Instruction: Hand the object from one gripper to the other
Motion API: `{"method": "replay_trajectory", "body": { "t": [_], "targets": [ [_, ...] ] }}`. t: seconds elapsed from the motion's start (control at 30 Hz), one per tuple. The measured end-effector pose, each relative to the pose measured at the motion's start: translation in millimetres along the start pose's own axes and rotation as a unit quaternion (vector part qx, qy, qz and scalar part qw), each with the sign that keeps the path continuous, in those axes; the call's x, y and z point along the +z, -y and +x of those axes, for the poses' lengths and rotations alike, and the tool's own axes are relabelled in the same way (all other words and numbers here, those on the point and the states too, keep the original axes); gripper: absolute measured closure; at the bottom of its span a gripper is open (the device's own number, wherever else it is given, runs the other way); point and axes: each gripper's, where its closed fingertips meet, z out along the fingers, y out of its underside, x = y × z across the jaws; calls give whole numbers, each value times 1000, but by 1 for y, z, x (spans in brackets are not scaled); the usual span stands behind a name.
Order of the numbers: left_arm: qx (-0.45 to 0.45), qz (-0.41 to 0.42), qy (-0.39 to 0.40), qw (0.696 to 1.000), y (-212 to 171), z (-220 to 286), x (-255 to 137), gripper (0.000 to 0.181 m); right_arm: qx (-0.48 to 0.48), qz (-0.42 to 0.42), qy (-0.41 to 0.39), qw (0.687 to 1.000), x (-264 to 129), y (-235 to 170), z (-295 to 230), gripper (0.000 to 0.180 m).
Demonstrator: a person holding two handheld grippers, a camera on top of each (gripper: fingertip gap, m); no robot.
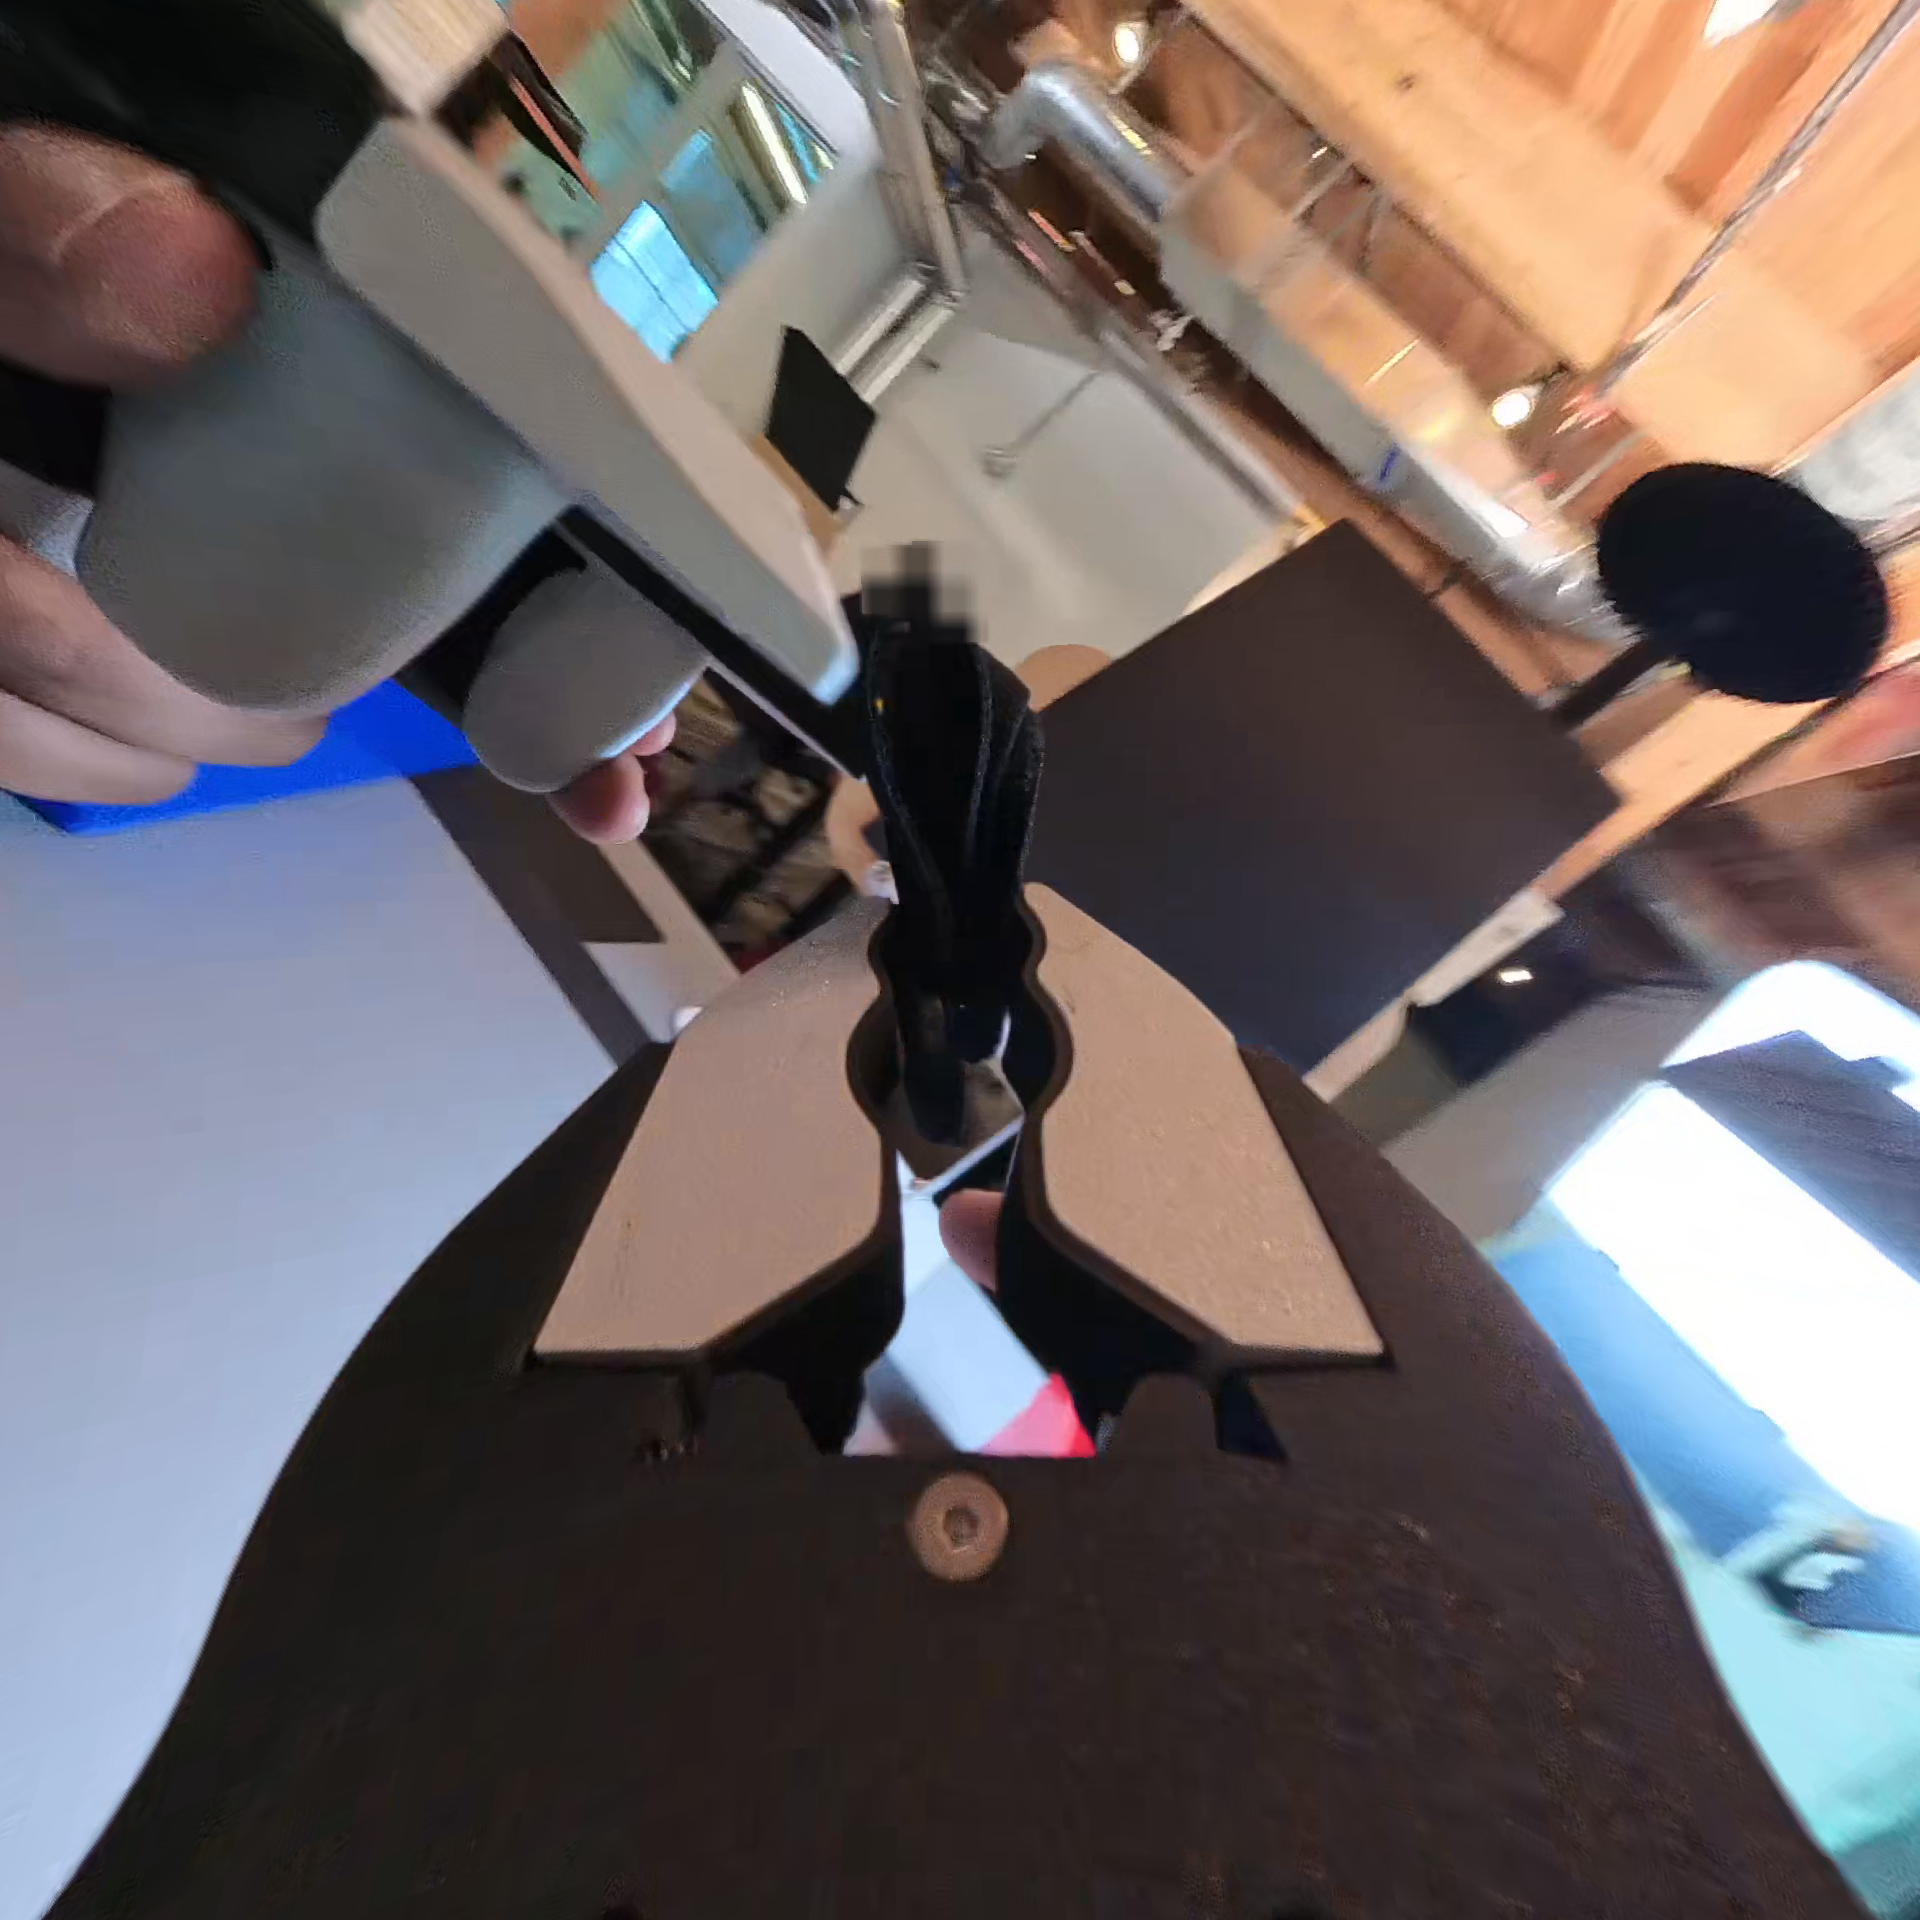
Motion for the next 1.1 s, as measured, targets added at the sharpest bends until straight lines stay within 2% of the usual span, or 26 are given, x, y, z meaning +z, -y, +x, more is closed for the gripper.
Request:
{"method": "replay_trajectory", "body": {
  "t": [0.07,0.13,0.2,0.23,0.33,0.4,0.47,0.6,0.7,0.77,0.8,0.87,1.0,1.1],
  "targets": [
    [27,4,24,999,0,2,5,122,-77,13,-29,997,-1,5,-5,163],
    [59,18,36,997,5,4,3,130,-128,38,-41,990,-3,12,-13,163],
    [91,8,32,995,5,7,0,140,-127,57,-37,990,-5,16,-17,163],
    [110,3,27,994,5,9,-1,152,-124,66,-35,990,-6,19,-17,162],
    [145,-18,7,989,4,19,-3,162,-111,73,-24,991,-7,23,-19,157],
    [174,-28,-5,984,4,24,-5,164,-75,86,16,993,-8,25,-24,153],
    [190,-26,-28,981,5,32,-8,166,1,99,93,991,-10,28,-32,149],
    [200,-12,-74,977,9,42,-17,170,153,132,234,951,-23,43,-36,123],
    [189,-13,-88,978,8,44,-18,170,156,123,269,942,-27,42,-44,118],
    [180,-11,-96,979,6,45,-16,170,164,122,278,939,-26,43,-50,127],
    [176,-12,-95,980,5,45,-15,170,170,129,285,934,-28,45,-52,143],
    [168,-10,-83,982,6,40,-15,170,167,129,280,937,-28,44,-52,159],
    [134,-10,-70,988,7,32,-13,163,193,112,262,939,-22,39,-40,165],
    [116,17,-25,993,19,19,-15,147,153,97,175,968,-13,25,-15,166]
  ]
}}
